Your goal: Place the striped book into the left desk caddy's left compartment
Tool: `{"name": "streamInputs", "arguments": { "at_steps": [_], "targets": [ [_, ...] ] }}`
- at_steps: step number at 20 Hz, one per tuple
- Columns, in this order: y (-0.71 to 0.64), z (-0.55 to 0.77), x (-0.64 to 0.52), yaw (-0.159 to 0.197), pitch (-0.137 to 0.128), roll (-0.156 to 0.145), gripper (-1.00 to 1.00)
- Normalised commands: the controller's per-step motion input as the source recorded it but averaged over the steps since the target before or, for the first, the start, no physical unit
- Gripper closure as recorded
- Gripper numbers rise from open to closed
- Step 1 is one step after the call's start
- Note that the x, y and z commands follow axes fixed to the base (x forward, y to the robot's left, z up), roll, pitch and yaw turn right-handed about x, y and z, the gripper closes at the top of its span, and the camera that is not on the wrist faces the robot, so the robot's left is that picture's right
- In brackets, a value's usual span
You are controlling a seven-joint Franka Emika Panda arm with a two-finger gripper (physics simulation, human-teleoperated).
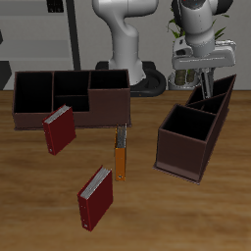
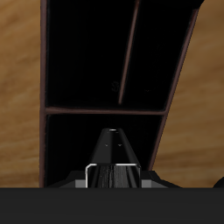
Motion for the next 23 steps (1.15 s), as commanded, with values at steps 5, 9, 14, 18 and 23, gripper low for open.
{"name": "streamInputs", "arguments": {
  "at_steps": [5, 9, 14, 18, 23],
  "targets": [
    [-0.08, -0.1, 0.27, 0.001, 0.014, -0.032, 1.0],
    [-0.1, -0.13, 0.22, 0.017, -0.008, -0.063, -1.0],
    [-0.11, -0.16, 0.24, -0.048, 0.055, -0.039, -1.0],
    [-0.03, -0.07, 0.05, -0.01, 0.031, 0.002, -1.0],
    [-0.03, 0.04, -0.05, -0.021, 0.019, 0.024, -1.0]
  ]
}}
